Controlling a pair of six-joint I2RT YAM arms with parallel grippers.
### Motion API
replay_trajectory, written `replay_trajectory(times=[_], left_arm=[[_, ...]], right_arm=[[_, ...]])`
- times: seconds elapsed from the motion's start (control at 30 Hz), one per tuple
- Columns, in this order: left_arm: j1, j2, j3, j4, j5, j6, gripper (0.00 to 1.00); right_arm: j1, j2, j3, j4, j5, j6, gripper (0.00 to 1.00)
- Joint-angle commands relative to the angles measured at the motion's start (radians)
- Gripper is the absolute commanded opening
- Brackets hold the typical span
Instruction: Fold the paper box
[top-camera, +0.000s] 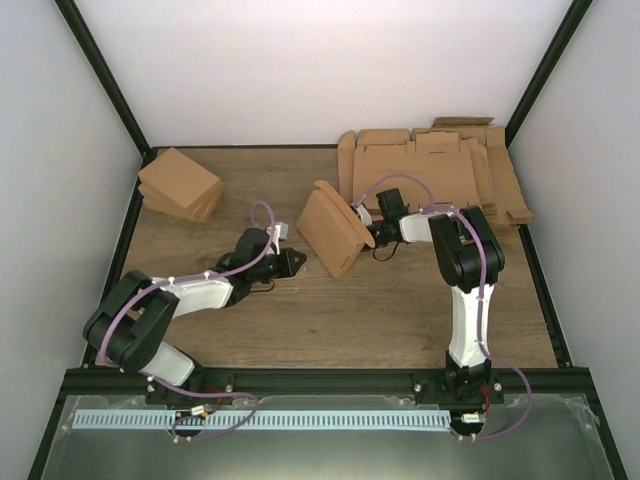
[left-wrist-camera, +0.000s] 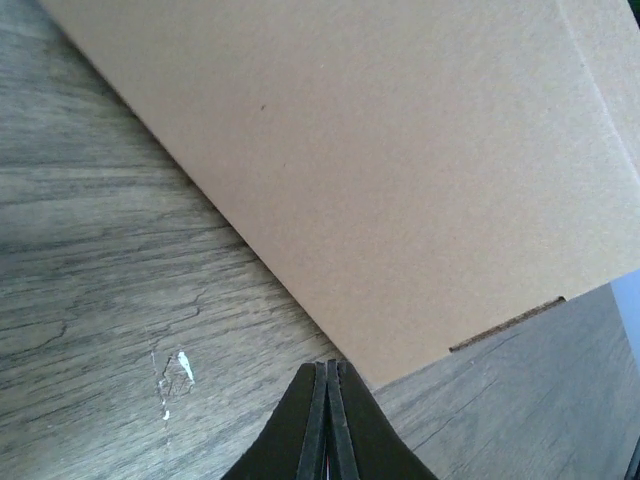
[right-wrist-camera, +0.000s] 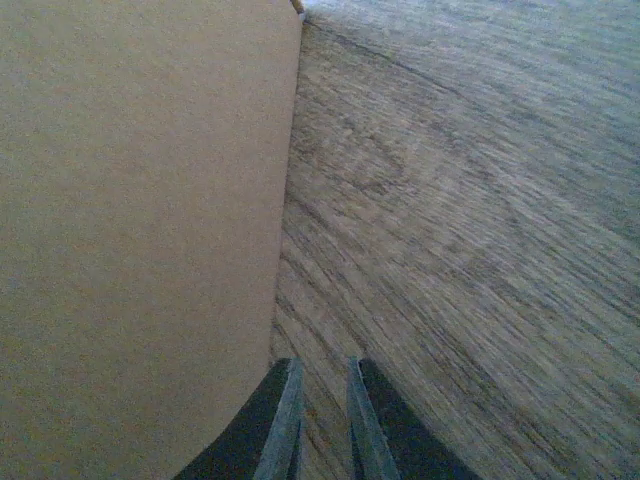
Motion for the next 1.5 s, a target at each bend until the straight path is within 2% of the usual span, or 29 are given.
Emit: replay_trajectory(times=[0.0,0.33,0.77,1.1,1.2,1.37,1.47], left_arm=[[-0.013,0.033,0.023,0.036,0.001,0.022,0.04],[-0.013,0.060,0.045,0.015,0.004,0.032,0.04],[-0.015,0.095,0.045,-0.032,0.009,0.034,0.04],[-0.015,0.127,0.079,-0.041,0.048,0.045,0.04],[-0.018,0.151,0.125,-0.106,0.052,0.067,0.04],[-0.033,0.181,0.239,-0.319,-0.017,0.123,0.04],[-0.043,0.197,0.305,-0.418,-0.024,0.163,0.04]], right_arm=[[0.008,-0.041,0.017,-0.020,0.034,-0.025,0.16],[0.045,-0.057,0.036,-0.036,0.090,-0.057,0.18],[0.079,-0.093,0.030,-0.002,0.052,-0.033,0.22],[0.132,-0.093,0.062,-0.035,0.098,-0.035,0.24],[0.167,-0.091,0.080,-0.061,0.165,-0.040,0.24],[0.226,-0.109,0.097,-0.101,0.368,-0.023,0.25],[0.267,-0.118,0.107,-0.117,0.428,-0.053,0.25]])
